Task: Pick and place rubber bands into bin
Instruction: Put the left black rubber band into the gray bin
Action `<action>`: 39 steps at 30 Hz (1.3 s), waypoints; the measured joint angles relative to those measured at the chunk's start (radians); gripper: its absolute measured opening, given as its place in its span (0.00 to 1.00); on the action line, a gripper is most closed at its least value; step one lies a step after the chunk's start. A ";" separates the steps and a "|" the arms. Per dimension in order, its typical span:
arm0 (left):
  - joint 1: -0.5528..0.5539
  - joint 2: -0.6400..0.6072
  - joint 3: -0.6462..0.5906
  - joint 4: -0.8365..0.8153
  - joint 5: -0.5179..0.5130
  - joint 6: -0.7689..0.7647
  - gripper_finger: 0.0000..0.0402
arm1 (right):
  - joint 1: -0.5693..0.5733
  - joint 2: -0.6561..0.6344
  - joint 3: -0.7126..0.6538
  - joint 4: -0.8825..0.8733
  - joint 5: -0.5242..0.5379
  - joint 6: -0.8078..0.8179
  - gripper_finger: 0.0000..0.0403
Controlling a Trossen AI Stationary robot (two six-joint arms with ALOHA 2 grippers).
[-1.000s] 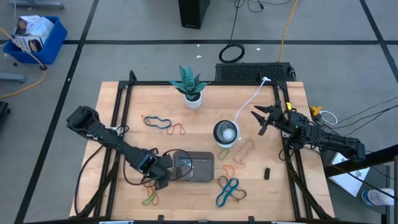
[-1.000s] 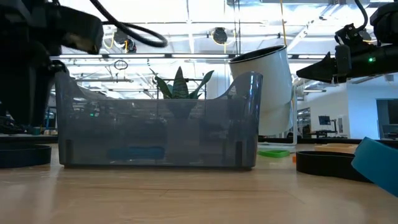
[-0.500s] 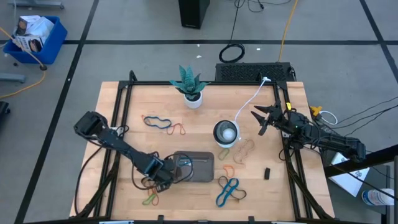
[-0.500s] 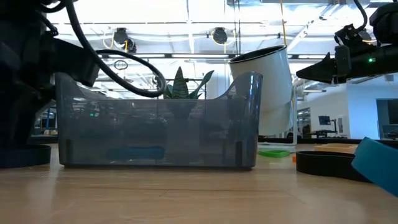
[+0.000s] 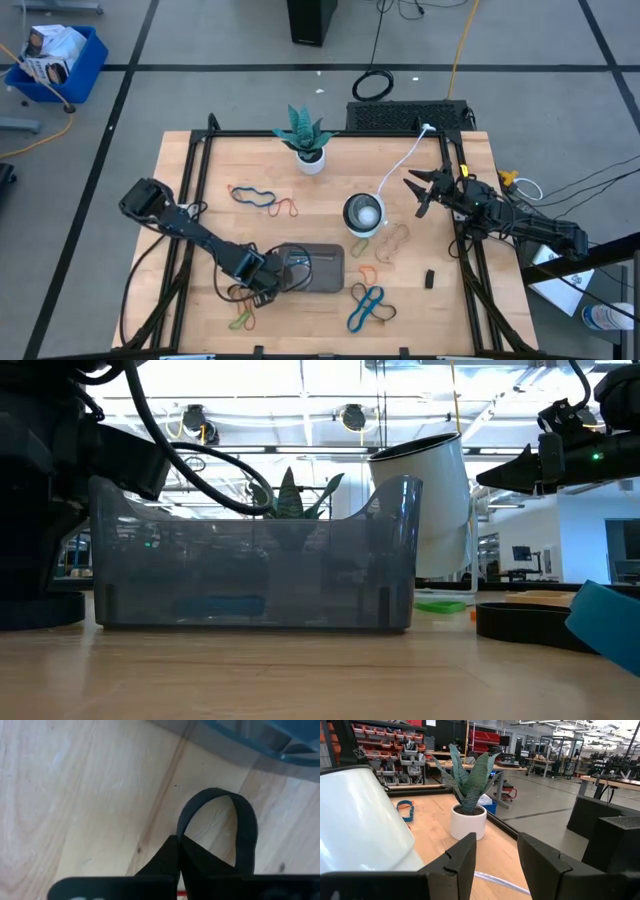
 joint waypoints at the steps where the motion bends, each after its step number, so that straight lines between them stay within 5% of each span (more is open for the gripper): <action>1: 0.002 0.000 0.000 0.001 0.004 0.000 0.02 | 0.000 0.000 0.000 0.000 0.000 0.000 0.35; 10: 0.005 -0.062 0.002 0.009 0.017 -0.020 0.02 | 0.000 0.000 0.000 0.001 0.000 0.000 0.35; 26: 0.028 -0.590 0.002 0.023 -0.228 -0.052 0.01 | 0.000 0.003 0.000 0.001 0.000 0.000 0.35; 32: 0.054 -0.731 0.002 0.268 -0.351 0.111 0.02 | 0.000 0.003 0.000 0.001 0.000 0.000 0.35; 39: 0.112 -0.748 0.003 0.619 -0.323 0.420 0.02 | 0.000 0.003 0.000 0.002 0.000 0.000 0.35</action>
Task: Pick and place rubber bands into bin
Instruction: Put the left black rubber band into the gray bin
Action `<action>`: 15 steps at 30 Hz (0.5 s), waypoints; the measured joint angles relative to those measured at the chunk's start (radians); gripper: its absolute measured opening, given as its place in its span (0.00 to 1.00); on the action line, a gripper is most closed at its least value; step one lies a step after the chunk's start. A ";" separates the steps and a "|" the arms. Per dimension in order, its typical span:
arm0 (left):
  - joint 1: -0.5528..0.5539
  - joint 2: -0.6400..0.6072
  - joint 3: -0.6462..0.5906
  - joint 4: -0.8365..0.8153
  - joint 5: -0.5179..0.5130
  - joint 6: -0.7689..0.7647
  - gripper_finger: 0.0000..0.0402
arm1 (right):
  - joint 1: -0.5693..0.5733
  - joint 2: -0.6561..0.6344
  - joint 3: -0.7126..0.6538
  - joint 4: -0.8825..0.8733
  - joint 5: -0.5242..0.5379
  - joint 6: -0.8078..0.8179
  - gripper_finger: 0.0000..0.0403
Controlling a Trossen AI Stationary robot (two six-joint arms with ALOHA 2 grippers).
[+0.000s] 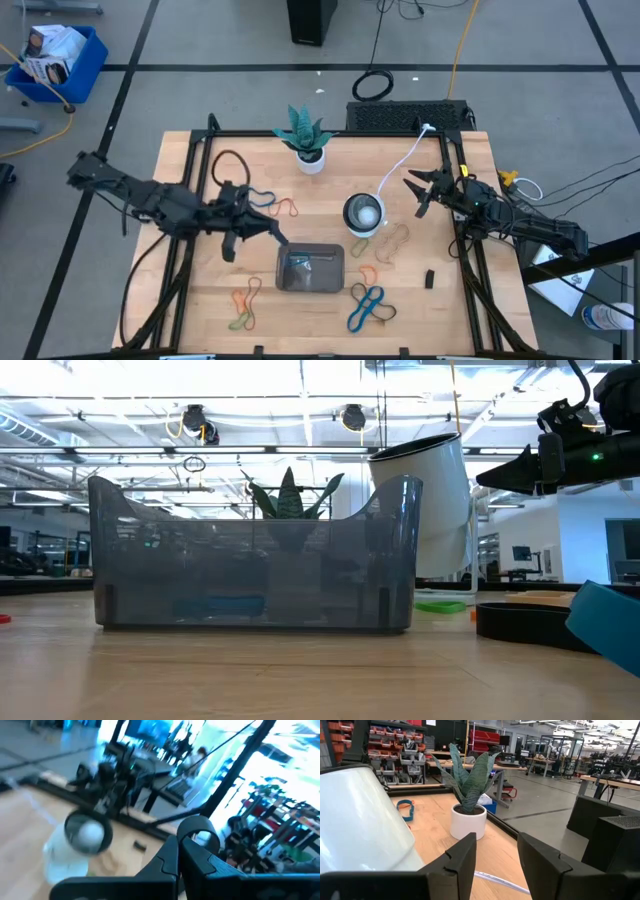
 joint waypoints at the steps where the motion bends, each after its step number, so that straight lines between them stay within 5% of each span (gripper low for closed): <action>1: 0.011 0.010 0.000 0.014 0.021 0.021 0.01 | 0.000 0.000 0.000 0.000 0.000 0.000 0.35; 15: 0.126 0.301 0.000 0.010 0.302 0.027 0.02 | 0.000 0.000 0.001 0.000 0.000 0.000 0.35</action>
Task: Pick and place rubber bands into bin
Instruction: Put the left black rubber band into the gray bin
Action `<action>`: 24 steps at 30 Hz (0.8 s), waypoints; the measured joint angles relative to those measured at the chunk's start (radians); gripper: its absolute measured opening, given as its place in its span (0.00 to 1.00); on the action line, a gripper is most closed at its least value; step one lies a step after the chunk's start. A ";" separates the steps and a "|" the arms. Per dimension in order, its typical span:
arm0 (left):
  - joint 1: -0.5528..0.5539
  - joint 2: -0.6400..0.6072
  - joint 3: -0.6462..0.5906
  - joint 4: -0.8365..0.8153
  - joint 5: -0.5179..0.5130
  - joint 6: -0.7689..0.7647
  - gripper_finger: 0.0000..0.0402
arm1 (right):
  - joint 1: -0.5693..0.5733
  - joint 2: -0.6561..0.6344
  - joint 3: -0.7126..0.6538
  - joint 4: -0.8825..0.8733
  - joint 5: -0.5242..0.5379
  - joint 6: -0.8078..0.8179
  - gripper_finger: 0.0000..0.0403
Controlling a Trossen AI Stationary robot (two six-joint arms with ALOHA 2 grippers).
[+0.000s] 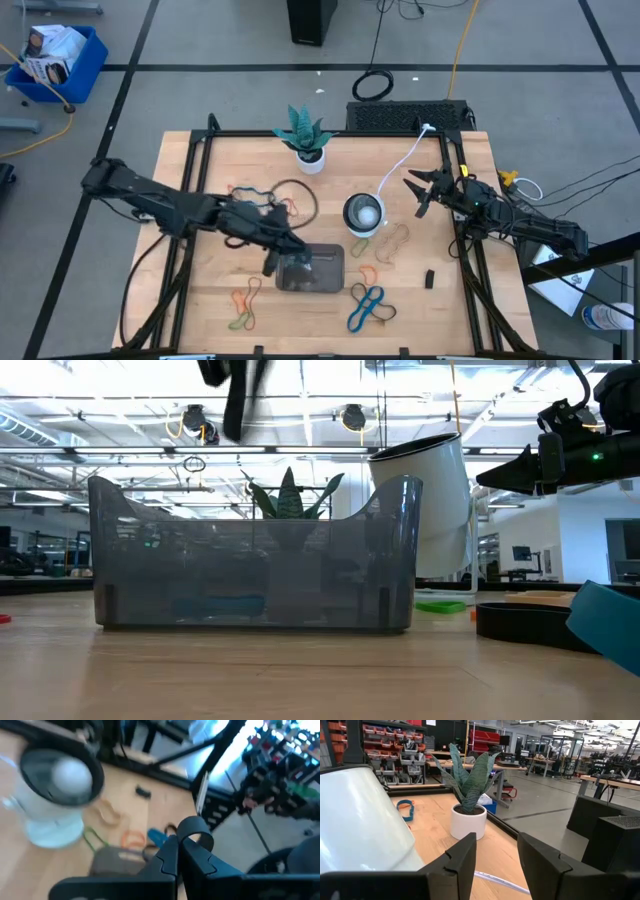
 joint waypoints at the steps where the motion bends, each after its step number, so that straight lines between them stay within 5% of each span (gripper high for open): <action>1: 0.006 0.022 0.000 0.000 0.023 -0.010 0.02 | 0.000 0.000 0.000 0.000 0.000 0.001 0.35; 24: 0.025 0.423 0.000 -0.003 0.188 -0.102 0.01 | 0.000 0.000 0.000 0.000 0.000 0.003 0.35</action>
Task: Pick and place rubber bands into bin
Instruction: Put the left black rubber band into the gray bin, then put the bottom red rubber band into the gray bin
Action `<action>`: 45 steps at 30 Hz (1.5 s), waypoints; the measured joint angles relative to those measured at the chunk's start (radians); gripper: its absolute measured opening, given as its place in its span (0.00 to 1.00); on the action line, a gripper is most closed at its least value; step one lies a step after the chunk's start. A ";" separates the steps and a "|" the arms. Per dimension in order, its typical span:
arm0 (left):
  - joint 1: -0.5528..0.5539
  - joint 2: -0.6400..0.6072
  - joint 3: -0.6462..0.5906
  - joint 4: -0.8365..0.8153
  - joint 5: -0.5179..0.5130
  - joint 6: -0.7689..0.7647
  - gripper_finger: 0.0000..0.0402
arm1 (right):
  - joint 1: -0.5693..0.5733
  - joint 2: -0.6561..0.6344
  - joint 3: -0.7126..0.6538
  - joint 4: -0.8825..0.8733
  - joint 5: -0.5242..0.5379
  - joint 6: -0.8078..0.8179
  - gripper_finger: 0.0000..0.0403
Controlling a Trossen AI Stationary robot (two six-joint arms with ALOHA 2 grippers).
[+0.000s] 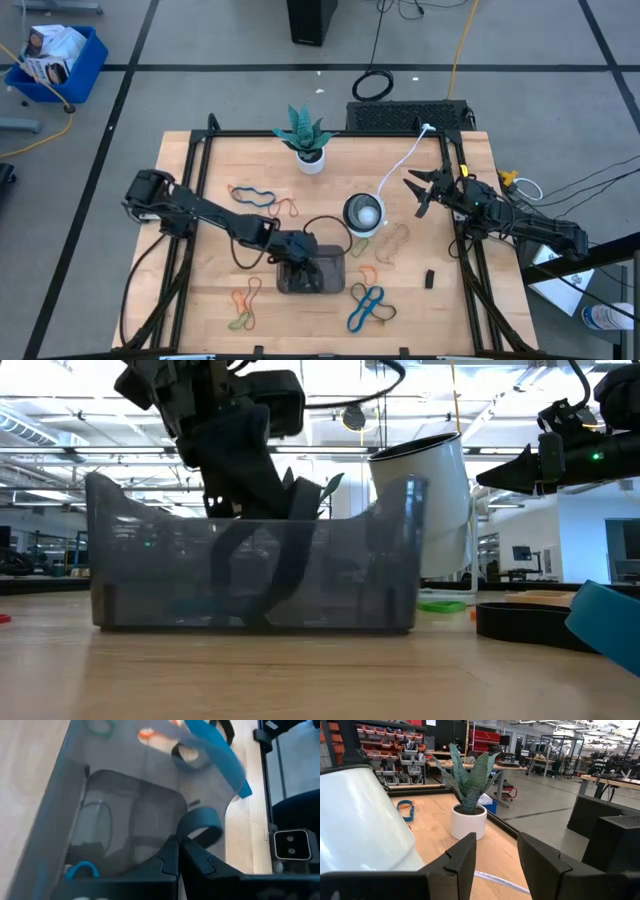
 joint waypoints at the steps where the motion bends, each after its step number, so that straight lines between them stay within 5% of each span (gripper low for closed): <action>1: 0.000 0.005 0.000 -0.002 0.001 -0.013 0.02 | 0.000 0.000 0.000 0.000 0.000 0.000 0.35; 21: 0.005 -0.013 0.000 -0.003 -0.008 -0.055 0.38 | 0.000 0.000 -0.001 -0.001 0.000 0.000 0.35; 30: 0.034 -0.243 -0.001 -0.094 0.067 -0.032 0.49 | 0.000 0.000 0.000 -0.001 0.000 0.000 0.35; 38: -0.012 -0.515 0.014 -0.441 -0.125 -0.091 0.50 | 0.000 0.001 0.000 -0.001 0.000 0.000 0.35; 45: -0.131 -0.485 0.268 -1.019 -0.285 -0.320 0.50 | 0.000 0.001 0.000 0.000 0.000 0.000 0.35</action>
